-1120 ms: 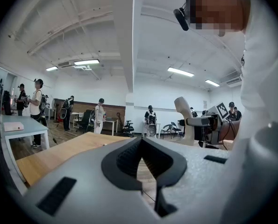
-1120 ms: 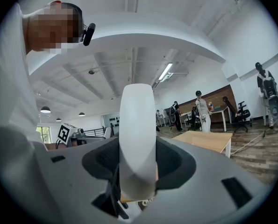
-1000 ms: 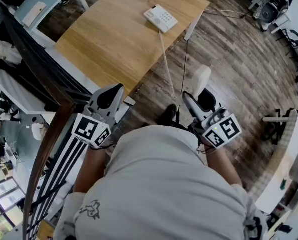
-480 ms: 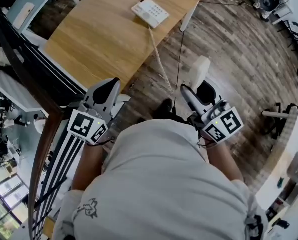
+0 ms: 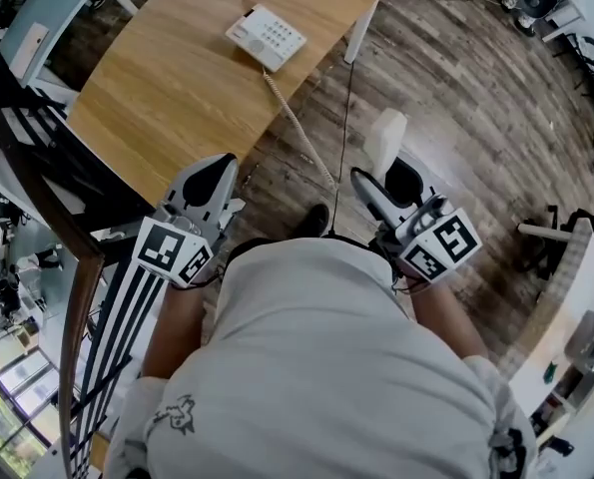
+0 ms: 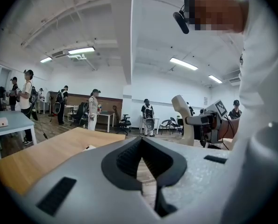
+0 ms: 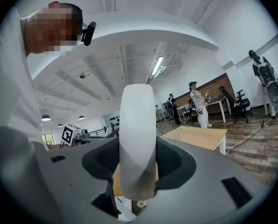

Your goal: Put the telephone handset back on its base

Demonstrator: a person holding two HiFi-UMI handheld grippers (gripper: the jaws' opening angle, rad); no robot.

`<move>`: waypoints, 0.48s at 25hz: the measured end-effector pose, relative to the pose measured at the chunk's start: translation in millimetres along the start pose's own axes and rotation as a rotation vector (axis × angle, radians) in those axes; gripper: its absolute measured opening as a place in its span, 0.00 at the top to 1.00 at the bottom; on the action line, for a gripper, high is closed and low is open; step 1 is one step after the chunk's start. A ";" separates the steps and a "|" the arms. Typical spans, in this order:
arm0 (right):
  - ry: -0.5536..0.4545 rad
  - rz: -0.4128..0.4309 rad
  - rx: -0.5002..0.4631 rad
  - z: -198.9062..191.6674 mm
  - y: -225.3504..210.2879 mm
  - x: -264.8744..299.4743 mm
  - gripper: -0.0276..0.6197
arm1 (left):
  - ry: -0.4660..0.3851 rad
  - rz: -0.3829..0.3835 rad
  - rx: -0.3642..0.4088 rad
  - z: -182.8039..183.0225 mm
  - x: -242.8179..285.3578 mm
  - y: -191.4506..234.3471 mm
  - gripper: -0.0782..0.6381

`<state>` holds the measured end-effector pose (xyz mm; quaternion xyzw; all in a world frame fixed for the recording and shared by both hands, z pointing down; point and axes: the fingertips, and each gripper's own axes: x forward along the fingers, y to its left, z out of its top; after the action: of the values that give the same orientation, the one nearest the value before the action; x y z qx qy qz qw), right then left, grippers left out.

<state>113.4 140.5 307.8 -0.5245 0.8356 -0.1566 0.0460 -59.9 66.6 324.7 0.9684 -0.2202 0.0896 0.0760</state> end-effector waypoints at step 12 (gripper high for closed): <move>0.009 -0.042 0.049 10.3 -62.4 17.6 0.62 | 0.030 -0.021 0.004 0.9 62.8 18.1 0.88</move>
<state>161.9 97.6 319.0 -0.5398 0.8207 -0.1802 0.0517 -12.1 24.4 338.7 0.9694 -0.2086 0.1035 0.0783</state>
